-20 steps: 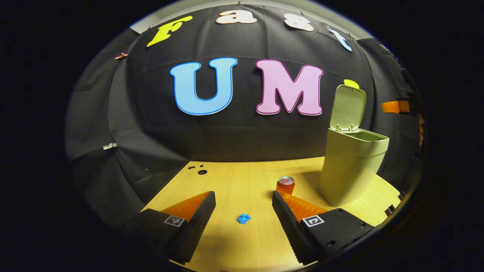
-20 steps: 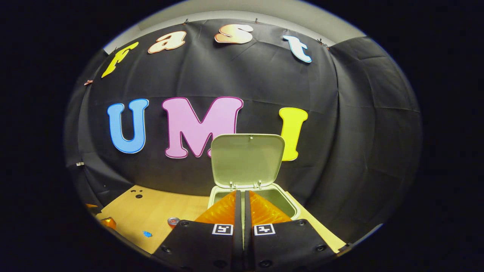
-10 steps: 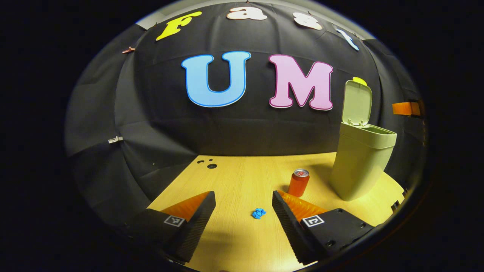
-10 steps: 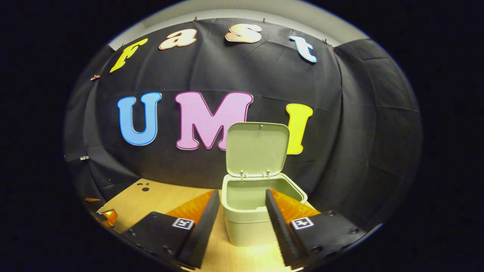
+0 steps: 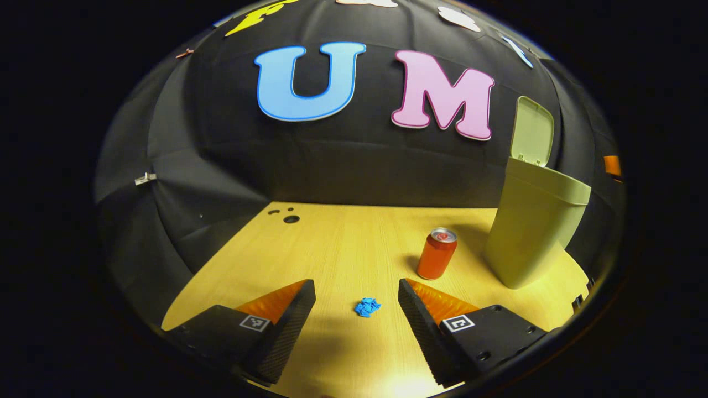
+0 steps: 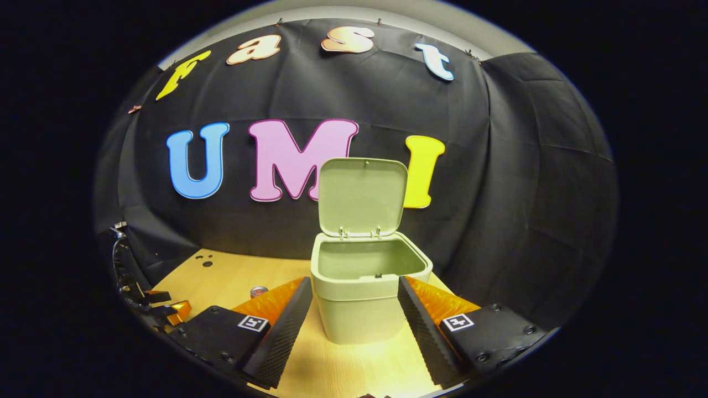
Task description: Press the lid of the desktop garbage bin to open it, pick up the crumpled paper on the desktop and throw it into the bin, then pick up the pop can on the desktop and drop it into the bin, and finally close the garbage bin lid.
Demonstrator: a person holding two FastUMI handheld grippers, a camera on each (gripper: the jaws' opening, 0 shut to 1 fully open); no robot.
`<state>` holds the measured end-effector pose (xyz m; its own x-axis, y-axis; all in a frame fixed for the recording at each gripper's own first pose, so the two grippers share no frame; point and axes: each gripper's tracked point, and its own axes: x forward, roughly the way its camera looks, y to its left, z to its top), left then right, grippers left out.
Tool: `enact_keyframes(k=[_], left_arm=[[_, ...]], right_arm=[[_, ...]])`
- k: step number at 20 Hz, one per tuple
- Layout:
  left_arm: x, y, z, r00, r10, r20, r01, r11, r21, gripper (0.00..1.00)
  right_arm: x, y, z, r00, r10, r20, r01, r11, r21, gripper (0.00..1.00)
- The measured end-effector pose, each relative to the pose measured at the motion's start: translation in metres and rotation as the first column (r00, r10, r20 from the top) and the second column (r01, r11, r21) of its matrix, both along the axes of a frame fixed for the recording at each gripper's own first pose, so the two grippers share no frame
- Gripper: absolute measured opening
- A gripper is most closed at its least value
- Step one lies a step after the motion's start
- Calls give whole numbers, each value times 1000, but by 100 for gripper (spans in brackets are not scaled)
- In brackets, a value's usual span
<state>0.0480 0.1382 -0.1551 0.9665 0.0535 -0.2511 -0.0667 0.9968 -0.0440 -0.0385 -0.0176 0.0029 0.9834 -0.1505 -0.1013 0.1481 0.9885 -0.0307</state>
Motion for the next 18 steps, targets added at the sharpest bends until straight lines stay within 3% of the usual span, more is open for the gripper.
enact_keyframes(k=[12, 18], left_arm=[[58, -10, -85, 985, 2, -173, -8, 999, -38, 97], [73, -8, -110, 975, 28, -219, -33, 999, -20, 96]], right_arm=[[-9, -7, -39, 994, -8, -110, 5, 1000, -28, 98], [1, 13, -56, 987, 46, -155, -52, 998, -33, 98]])
